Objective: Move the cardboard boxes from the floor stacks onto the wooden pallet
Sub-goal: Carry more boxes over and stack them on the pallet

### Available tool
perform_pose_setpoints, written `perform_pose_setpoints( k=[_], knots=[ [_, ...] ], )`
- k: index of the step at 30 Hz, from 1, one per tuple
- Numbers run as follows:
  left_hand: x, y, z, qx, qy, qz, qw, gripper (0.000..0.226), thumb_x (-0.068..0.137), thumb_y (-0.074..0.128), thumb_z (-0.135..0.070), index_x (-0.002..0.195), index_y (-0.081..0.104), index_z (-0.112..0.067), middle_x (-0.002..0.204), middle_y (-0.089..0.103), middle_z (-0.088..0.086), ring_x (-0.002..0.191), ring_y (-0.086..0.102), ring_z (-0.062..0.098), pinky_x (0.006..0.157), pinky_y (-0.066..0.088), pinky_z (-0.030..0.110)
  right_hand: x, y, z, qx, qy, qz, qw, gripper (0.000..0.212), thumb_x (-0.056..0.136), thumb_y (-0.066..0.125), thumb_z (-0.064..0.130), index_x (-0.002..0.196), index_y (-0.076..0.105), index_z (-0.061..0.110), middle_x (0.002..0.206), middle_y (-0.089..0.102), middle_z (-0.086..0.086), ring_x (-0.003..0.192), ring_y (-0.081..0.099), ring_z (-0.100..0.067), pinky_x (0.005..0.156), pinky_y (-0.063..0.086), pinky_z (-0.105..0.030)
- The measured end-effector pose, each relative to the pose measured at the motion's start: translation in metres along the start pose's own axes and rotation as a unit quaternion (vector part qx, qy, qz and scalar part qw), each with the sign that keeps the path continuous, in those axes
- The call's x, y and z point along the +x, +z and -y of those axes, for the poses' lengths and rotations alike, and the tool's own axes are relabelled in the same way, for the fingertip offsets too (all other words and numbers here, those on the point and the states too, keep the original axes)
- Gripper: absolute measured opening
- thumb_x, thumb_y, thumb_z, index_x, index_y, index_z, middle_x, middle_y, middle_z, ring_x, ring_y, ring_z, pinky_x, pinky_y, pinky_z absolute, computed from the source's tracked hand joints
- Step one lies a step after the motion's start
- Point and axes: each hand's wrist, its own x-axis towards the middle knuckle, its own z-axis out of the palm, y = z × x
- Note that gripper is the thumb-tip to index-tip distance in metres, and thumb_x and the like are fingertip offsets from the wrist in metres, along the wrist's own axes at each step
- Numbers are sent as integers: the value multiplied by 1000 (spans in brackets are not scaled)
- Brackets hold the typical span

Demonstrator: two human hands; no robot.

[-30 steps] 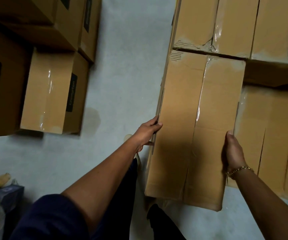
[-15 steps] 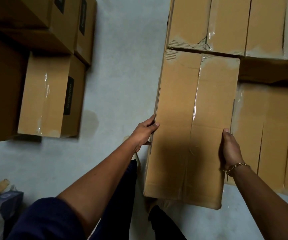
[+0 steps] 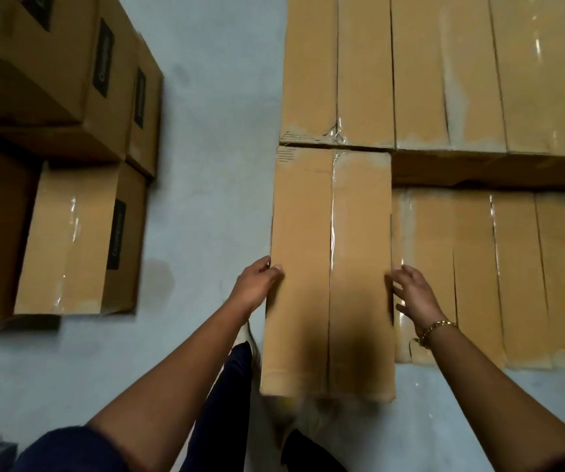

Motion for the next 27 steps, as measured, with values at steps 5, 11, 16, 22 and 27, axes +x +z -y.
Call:
perform_pose_setpoints(
  k=[5, 11, 16, 22, 27],
  knots=[
    [-56, -3, -31, 29, 24, -18, 999, 60, 102, 56, -43, 156, 39, -23, 158, 44, 4, 142, 44, 26, 119, 34, 46, -59, -23, 23, -44, -48, 6, 998, 61, 98, 55, 52, 151, 42, 25, 150, 50, -1, 129, 53, -23, 106, 43, -43],
    [-150, -15, -50, 68, 90, -58, 992, 61, 101, 57, -46, 156, 40, -25, 160, 41, 4, 144, 42, 26, 116, 34, 42, -149, -37, 52, -124, -144, 26, 981, 59, 104, 50, 45, 156, 38, 19, 158, 41, -4, 144, 39, -24, 106, 31, -30],
    [-228, -48, -39, 54, 108, -88, 989, 62, 99, 60, -48, 154, 42, -26, 159, 42, 4, 144, 43, 25, 116, 36, 43, -224, -26, 78, -146, -195, 51, 969, 60, 103, 50, 48, 155, 37, 22, 158, 41, -4, 142, 42, -25, 107, 34, -34],
    [-297, -123, -19, 14, 110, -140, 984, 60, 98, 62, -46, 153, 44, -27, 157, 44, 4, 142, 44, 24, 112, 38, 39, -299, 22, 97, -173, -247, 87, 949, 61, 102, 49, 53, 155, 37, 25, 158, 42, -2, 141, 43, -25, 112, 36, -40],
    [-330, -205, 9, -33, 106, -183, 977, 59, 99, 63, -43, 152, 45, -26, 156, 46, 3, 140, 46, 25, 110, 39, 39, -345, 101, 99, -185, -261, 130, 939, 61, 103, 51, 49, 155, 36, 23, 157, 43, -2, 142, 42, -24, 113, 36, -40]
  ],
)
